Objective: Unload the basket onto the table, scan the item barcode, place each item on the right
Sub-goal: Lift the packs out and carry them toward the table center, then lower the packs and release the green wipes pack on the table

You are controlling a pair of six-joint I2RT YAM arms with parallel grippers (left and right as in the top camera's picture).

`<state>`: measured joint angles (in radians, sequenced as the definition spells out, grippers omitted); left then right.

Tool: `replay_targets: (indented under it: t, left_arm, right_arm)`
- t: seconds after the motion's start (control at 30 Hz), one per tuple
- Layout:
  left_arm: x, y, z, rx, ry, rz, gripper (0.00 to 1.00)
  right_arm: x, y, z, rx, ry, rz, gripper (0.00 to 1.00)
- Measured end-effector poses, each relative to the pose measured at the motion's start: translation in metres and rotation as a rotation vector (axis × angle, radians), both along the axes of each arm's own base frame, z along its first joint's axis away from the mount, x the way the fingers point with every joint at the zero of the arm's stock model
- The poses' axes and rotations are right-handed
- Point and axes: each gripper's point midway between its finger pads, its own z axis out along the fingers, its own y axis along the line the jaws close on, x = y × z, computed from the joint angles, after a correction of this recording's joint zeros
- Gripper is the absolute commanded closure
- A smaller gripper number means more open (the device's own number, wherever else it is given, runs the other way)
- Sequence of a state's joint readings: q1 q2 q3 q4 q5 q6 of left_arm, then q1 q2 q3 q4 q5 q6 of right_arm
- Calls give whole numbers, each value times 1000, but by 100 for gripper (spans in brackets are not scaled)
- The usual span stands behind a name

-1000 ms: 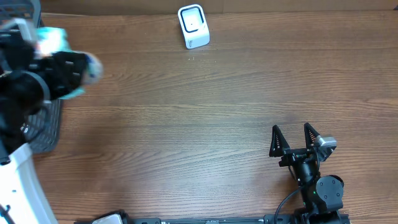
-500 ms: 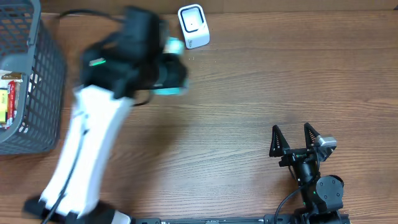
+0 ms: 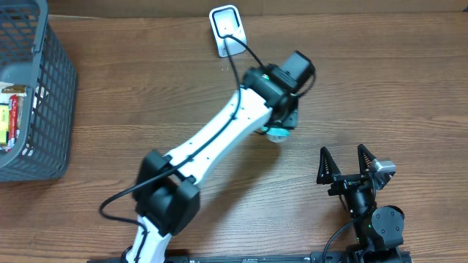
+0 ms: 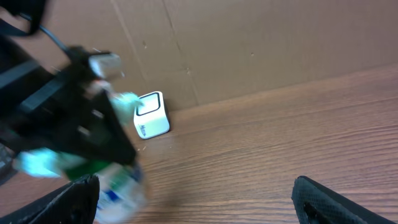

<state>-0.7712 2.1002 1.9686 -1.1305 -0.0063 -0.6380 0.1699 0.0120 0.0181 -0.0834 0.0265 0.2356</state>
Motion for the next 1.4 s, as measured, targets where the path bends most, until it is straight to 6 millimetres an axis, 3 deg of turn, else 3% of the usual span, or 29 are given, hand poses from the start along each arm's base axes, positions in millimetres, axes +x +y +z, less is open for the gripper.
replay_targets:
  t: [0.23,0.63,0.67,0.8,0.9,1.2,1.3,1.4]
  left_arm:
    - [-3,-43,-26,-17,-53,-30,65]
    - [-9,-61,-63,46,-69,-50,58]
    - [-10,-61,-66,51,-66,-50,54]
    - [-10,-61,-80,65,-48,-50,16]
    - [-10,-65,-79,43,-45,-39,0]
    - [-7,-65,-67,44,-49,-71,0]
    - [-2,-63,-50,33,-66,-76,0]
    - [2,-58,-21,1,-98,-68,0]
  right_arm:
    - [0,0,0,0,0,0,0]
    - [0,0,0,0,0,0,0]
    - [0,0,0,0,0,0,0]
    - [0,0,0,0,0,0,0]
    - [0,0,0,0,0,0,0]
    - [0,0,0,0,0,0,0]
    - [0,0,0,0,0,0,0]
    - [0,0,0,-1,0,0,0]
